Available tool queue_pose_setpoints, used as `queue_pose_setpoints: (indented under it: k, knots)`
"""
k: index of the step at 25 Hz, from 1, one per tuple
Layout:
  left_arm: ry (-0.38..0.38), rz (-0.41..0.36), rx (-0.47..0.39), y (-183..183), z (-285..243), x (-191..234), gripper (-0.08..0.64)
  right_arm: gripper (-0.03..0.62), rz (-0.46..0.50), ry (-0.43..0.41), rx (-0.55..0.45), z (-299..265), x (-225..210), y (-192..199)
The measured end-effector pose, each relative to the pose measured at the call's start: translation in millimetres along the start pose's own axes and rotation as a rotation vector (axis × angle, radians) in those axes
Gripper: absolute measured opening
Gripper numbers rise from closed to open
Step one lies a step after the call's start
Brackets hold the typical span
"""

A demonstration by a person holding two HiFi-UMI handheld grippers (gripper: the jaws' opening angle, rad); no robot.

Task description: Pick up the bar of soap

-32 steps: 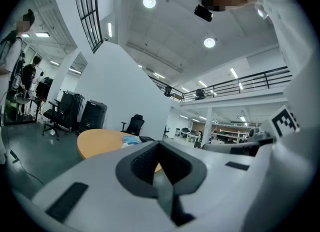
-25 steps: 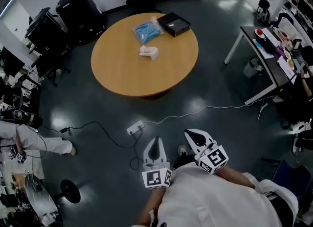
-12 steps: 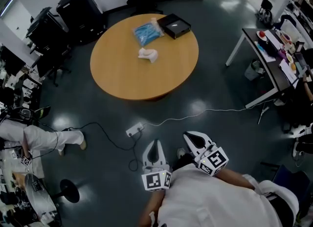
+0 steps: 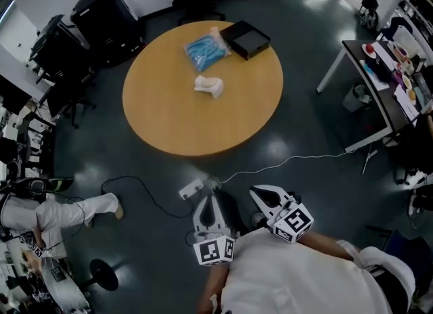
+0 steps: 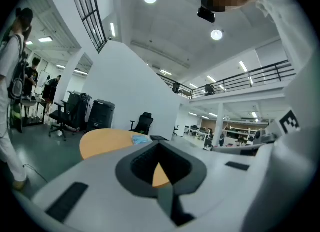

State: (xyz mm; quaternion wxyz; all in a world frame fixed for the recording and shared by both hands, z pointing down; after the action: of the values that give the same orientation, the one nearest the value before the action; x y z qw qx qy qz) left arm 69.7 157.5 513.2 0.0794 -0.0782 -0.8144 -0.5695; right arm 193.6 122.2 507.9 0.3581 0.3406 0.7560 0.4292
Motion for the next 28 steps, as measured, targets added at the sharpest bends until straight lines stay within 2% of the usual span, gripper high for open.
queue_pose_setpoints:
  k: [8,14,19,22,25,28]
  knots:
    - [0.143,-0.039,-0.039,-86,-141,82,0.005,0.012,0.043,0.135,0.044,-137,-79,-68]
    - [0.222,-0.057,-0.008,-133,-209,127,0.005,0.012,0.039,0.186,0.142,-231,-128,-96]
    - [0.252,-0.037,-0.015,-157,-234,146,0.005,0.012,0.104,0.152,0.319,-289,-165,-97]
    - [0.261,-0.039,0.007,-159,-249,155,0.005,0.012,0.139,0.144,0.466,-327,-201,-88]
    - [0.255,-0.026,0.017,-157,-254,162,0.005,0.014,0.213,0.178,0.629,-360,-244,-77]
    - [0.242,-0.025,0.033,-152,-261,170,0.005,0.023,0.267,0.216,0.728,-395,-283,-73]
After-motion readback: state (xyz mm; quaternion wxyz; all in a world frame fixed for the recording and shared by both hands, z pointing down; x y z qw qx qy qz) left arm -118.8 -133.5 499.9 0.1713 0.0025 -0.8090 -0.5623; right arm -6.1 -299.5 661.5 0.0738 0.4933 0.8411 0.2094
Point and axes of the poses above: the fingertips, and each gripper's own axes: z backward along the fingers, x to its left, y out of its underside, the point moved 1 cm from there along z, backward along the fingers, and after that the axes turned 13 degrees about x, right-handed, at the moved point
